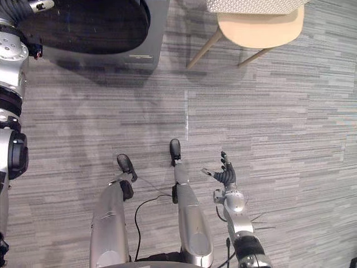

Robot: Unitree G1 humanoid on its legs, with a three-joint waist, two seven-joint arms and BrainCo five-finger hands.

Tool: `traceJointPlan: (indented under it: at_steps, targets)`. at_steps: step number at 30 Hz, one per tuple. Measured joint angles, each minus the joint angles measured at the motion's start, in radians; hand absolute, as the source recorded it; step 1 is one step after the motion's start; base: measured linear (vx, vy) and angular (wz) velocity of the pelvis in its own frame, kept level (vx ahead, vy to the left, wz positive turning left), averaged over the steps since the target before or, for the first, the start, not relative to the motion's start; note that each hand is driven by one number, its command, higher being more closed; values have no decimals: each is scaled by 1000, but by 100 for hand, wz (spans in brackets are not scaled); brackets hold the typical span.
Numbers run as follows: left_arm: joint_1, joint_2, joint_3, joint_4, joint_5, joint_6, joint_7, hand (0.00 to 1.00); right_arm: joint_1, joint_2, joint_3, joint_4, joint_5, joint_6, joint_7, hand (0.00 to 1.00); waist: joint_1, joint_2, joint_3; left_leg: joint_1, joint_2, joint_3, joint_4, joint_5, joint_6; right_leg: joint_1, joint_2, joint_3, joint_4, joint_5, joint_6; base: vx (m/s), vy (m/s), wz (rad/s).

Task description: Pick up the laundry basket with both hands and put the clothes into the washing machine.

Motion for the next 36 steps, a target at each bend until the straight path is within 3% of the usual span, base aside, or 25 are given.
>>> traceJointPlan:
  at_steps: [4,6,8,12,14,15,18,22,23,24,27,29,30,31,32,33,35,36]
  targets:
    - [192,-149,107,-177,9,-1,2,0,58,0,-20,-86,-1,-1,-1,0,26,7,-3,64,5,-23,-20,3,-5,70,11,-12,0,0,-1,59,-65,12]
    - [329,-236,117,-254,9,-14,5,0,61,1,-16,-87,-1,-1,-2,0,37,26,-19,107,-2,-36,-50,10,-14,105,11,-35,0,-3,-3,78,-94,20]
    - [505,-343,111,-335,9,-26,4,0,87,10,-9,-76,-5,-2,-2,0,45,46,-73,142,-29,-56,-93,19,-24,137,2,-56,0,-44,-40,84,-83,38]
    - [966,-525,80,-477,-25,-57,2,0,90,19,11,106,-51,5,-3,0,78,124,-144,310,-71,-120,-230,79,-49,283,-10,-134,0,-105,-55,103,-97,54]
    - [1102,-567,80,-477,-43,-57,1,0,88,17,-6,187,-59,12,-2,0,86,158,-181,361,-80,-151,-282,98,-59,327,-12,-169,5,-130,-58,63,-77,60]
    - [1194,-585,81,-476,-63,-58,-1,0,83,16,-23,243,-61,23,-2,0,104,186,-198,404,-84,-181,-315,113,-64,359,-12,-201,34,-162,-61,51,-58,68]
    - [1315,-608,89,-427,-88,-64,-23,0,85,13,-46,342,-69,44,-2,0,107,220,-230,470,-97,-256,-363,134,-74,436,-18,-287,72,-221,-60,37,-24,91]
    - [1402,-612,133,-261,-98,-62,-54,0,74,16,-53,419,-75,46,-3,0,112,228,-264,490,-116,-341,-386,144,-80,504,-32,-404,86,-267,-43,14,1,88]
    - [1416,-610,138,-217,-101,-59,-66,0,75,18,-55,428,-74,46,-2,0,111,227,-265,482,-115,-326,-385,141,-77,523,-43,-446,87,-278,-36,-14,29,112]
    - [1429,-616,147,-189,-100,-57,-69,0,76,17,-58,431,-71,46,-1,0,109,228,-266,479,-100,-257,-385,132,-62,541,-58,-494,96,-292,-28,-6,34,107]
    - [1457,-628,185,-186,-108,-56,-87,0,67,16,-55,468,-56,47,1,0,121,232,-271,465,-65,-99,-359,133,-60,546,-87,-552,124,-319,-6,88,62,78]
    - [1460,-630,215,-186,-124,-57,-86,0,59,22,-50,471,-51,49,7,0,141,231,-272,454,-71,-104,-311,127,-50,558,-106,-555,135,-333,9,107,88,22]
    - [1466,-631,234,-186,-135,-57,-87,0,54,27,-46,472,-50,49,18,0,142,229,-273,443,-78,-109,-257,88,-22,577,-121,-567,144,-348,26,196,196,27]
    - [1475,-636,256,-186,-148,-60,-87,0,47,28,-37,474,-50,48,23,0,145,229,-276,427,-89,-122,-167,23,-11,591,-150,-578,189,-393,63,213,207,31]
    - [1481,-637,262,-189,-151,-61,-88,0,47,28,-34,478,-50,49,23,0,146,225,-280,419,-93,-126,-133,-5,-5,590,-163,-580,219,-413,75,282,217,30]
    - [1502,-639,290,-195,-170,-64,-87,0,55,30,-17,495,-50,49,24,0,150,210,-298,410,-111,-130,-54,-77,12,589,-212,-583,323,-463,109,289,145,26]
    - [1513,-639,291,-193,-184,-62,-86,0,60,26,0,498,-52,53,26,0,154,201,-304,414,-137,-157,-12,-128,26,535,-278,-548,521,-466,92,319,166,41]
    - [1519,-636,291,-200,-190,-63,-87,0,60,29,10,498,-52,62,27,0,152,203,-306,432,-170,-188,-5,-146,45,448,-321,-460,740,-405,1,282,208,61]
